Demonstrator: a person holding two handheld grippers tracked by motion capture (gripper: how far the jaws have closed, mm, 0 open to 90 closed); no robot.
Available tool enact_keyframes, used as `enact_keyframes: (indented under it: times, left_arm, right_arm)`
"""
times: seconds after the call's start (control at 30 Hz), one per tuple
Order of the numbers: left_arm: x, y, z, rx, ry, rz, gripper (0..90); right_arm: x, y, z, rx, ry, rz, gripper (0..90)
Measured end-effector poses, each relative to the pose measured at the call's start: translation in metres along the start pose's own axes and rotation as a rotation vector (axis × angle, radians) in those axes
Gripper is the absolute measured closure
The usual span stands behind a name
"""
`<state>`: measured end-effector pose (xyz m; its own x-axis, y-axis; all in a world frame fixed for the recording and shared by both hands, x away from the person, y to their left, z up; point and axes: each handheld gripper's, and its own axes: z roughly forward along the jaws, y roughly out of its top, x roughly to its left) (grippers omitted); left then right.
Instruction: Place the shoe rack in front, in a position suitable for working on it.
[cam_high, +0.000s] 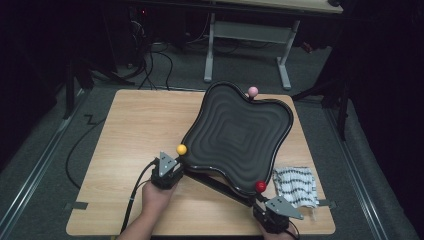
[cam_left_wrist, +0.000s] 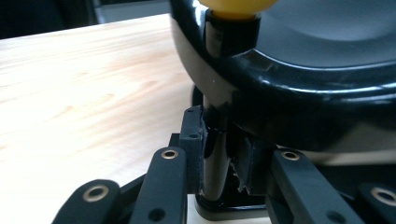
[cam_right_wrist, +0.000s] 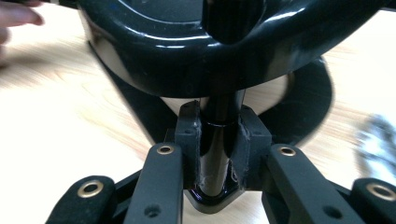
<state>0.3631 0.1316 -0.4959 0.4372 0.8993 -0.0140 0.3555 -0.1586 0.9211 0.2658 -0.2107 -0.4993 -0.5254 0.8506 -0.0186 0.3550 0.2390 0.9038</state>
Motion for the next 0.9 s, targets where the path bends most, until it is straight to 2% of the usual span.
enact_keyframes:
  times: [0.1, 0.17, 0.2, 0.23, 0.27, 0.33, 0.4, 0.43, 0.47, 0.5, 0.53, 0.6, 0.63, 0.67, 0.7, 0.73, 0.77, 0.8, 0.87, 0.9]
  left_arm:
    - [0.014, 0.006, 0.014, -0.005, 0.041, -0.035, 74.2]
    - [0.016, 0.007, 0.018, -0.005, 0.052, -0.034, 74.3]
    - [0.019, 0.009, 0.022, -0.008, 0.061, -0.034, 74.2]
    - [0.022, 0.009, 0.025, -0.018, 0.064, -0.047, 74.2]
    - [0.025, 0.010, 0.028, -0.018, 0.061, -0.051, 74.0]
    - [0.031, 0.011, 0.033, -0.029, 0.048, -0.067, 73.8]
    - [0.032, 0.012, 0.033, -0.023, 0.043, -0.070, 73.5]
    - [0.032, 0.012, 0.031, -0.006, 0.048, -0.073, 71.9]
    - [0.032, 0.012, 0.031, -0.006, 0.048, -0.073, 67.9]
    - [0.032, 0.012, 0.027, -0.006, 0.054, -0.078, 67.9]
    - [0.033, 0.010, 0.020, -0.017, 0.077, -0.083, 55.0]
    - [0.035, 0.008, 0.015, -0.016, 0.085, -0.094, 48.2]
    - [0.040, 0.002, 0.003, -0.022, 0.091, -0.110, 45.0]
    - [0.040, 0.002, 0.003, -0.022, 0.091, -0.110, 43.6]
    - [0.044, -0.006, -0.010, -0.025, 0.105, -0.100, 42.4]
    - [0.044, -0.006, -0.010, -0.025, 0.105, -0.100, 41.6]
    - [0.048, -0.013, -0.025, -0.006, 0.107, -0.101, 40.4]
    - [0.049, -0.016, -0.033, -0.005, 0.101, -0.108, 39.4]
    - [0.047, -0.021, -0.050, -0.033, 0.078, -0.117, 38.3]
    - [0.045, -0.024, -0.056, -0.046, 0.072, -0.108, 37.9]
  right_arm:
    - [0.022, 0.005, 0.013, -0.009, 0.023, -0.032, 74.4]
    - [0.026, 0.006, 0.014, -0.011, 0.030, -0.034, 74.4]
    - [0.035, 0.007, 0.019, -0.015, 0.046, -0.044, 74.4]
    - [0.035, 0.007, 0.019, -0.015, 0.046, -0.044, 74.4]
    - [0.043, 0.008, 0.022, -0.022, 0.072, -0.055, 74.4]
    - [0.049, 0.008, 0.024, -0.023, 0.086, -0.063, 74.2]
    - [0.051, 0.009, 0.024, -0.023, 0.093, -0.074, 73.6]
    - [0.053, 0.009, 0.023, -0.015, 0.093, -0.105, 66.3]
    - [0.053, 0.009, 0.023, -0.015, 0.093, -0.105, 66.3]
    - [0.053, 0.008, 0.021, -0.013, 0.093, -0.106, 61.5]
    - [0.050, 0.008, 0.012, -0.008, 0.100, -0.106, 51.7]
    - [0.048, 0.008, 0.008, -0.008, 0.101, -0.106, 49.2]
    - [0.040, 0.007, -0.006, -0.017, 0.107, -0.104, 46.6]
    - [0.040, 0.007, -0.006, -0.017, 0.107, -0.104, 46.6]
    - [0.029, 0.006, -0.018, -0.031, 0.105, -0.096, 45.6]
    - [0.029, 0.006, -0.018, -0.031, 0.105, -0.096, 45.6]
    - [0.016, 0.006, -0.026, -0.032, 0.060, -0.092, 44.5]
    - [0.008, 0.005, -0.030, -0.038, 0.035, -0.073, 44.2]
    - [-0.011, 0.002, -0.037, -0.038, -0.025, -0.034, 41.8]
    - [-0.021, 0.001, -0.040, -0.033, -0.054, -0.032, 41.9]
